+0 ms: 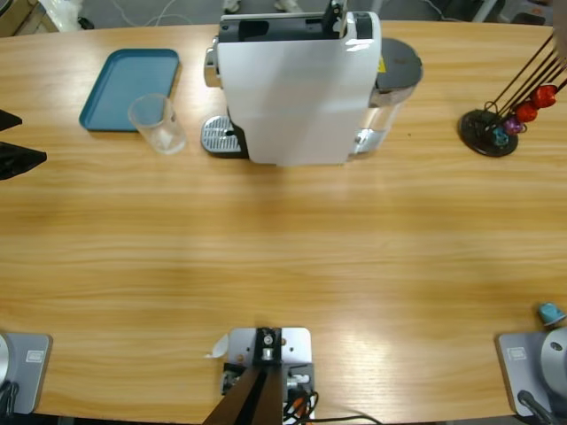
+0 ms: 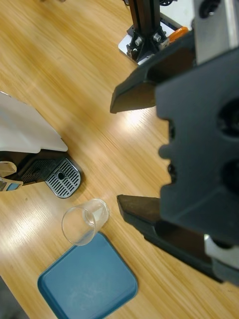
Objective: Pour coffee
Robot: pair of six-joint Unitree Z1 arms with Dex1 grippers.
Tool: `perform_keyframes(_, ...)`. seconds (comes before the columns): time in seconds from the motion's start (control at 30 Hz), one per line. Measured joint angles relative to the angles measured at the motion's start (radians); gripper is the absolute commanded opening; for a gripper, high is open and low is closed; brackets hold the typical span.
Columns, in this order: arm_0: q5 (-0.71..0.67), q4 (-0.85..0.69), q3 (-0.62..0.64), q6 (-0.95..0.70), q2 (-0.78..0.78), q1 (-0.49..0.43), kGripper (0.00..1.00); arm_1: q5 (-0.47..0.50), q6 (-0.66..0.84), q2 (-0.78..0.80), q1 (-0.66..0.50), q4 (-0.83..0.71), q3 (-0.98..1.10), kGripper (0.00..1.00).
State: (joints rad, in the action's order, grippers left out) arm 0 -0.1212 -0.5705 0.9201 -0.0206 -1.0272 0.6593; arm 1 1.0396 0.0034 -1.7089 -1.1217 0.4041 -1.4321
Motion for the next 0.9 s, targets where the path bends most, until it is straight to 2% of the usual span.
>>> perform_keyframes(0.3,-0.001,0.005,0.000,0.000,-0.001,0.000,0.697,0.021,-0.094,-0.068,0.000,-0.014,-0.107,0.000)
perform_keyframes(0.67,-0.001,0.007,0.000,0.000,-0.002,0.000,0.697,0.018,-0.094,-0.112,-0.022,-0.028,-0.136,0.000)
perform_keyframes(0.9,-0.002,0.009,-0.002,0.000,-0.005,0.004,0.697,-0.013,-0.079,-0.195,-0.043,-0.041,-0.166,0.000)
